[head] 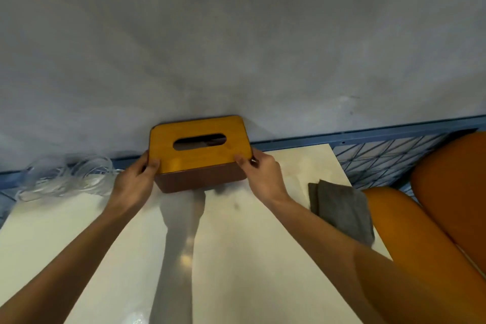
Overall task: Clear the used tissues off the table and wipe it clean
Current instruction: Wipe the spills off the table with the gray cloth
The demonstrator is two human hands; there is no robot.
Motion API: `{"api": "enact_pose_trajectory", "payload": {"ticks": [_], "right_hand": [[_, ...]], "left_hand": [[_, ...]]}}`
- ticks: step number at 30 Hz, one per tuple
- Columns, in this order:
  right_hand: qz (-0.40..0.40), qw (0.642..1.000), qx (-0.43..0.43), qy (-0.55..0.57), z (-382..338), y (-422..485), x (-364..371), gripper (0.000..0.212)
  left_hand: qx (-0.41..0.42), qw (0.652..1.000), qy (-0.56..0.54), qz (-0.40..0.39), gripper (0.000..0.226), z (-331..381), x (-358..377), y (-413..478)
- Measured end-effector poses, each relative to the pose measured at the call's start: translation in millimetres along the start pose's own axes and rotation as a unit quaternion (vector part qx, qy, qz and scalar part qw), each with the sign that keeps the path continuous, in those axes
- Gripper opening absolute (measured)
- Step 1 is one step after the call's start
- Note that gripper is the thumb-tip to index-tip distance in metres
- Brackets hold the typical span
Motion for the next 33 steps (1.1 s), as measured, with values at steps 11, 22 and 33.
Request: {"api": "enact_pose_trajectory", "payload": {"ticks": [11, 22, 33], "right_hand": [[-0.051, 0.999, 0.009, 0.005, 2.4, -17.4, 26.3, 0.057], [-0.089, 0.877, 0.07, -0.467, 137.9, -102.7, -124.4, 0.067], [-0.201, 0.841, -0.115, -0.488, 88.0, -49.9, 2.1, 0.069]], "left_hand": [[-0.015, 0.996, -0.029, 0.087, 0.048, -26.5, -22.0, 1.2], [0.25, 0.964, 0.094, -0.005, 0.017, -2.5, 115.7, -77.2], [0.311, 0.932, 0.188, 0.0, 0.032, 28.5, 181.9, -59.4]]}}
Point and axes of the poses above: each hand's wrist, its own y-axis towards the middle knuckle, its own x-axis out of the palm, z = x × y, the point moved 10 cm from there along y, towards the middle knuckle, and after that the axes turned 13 degrees about -x, right-handed, at the moved point
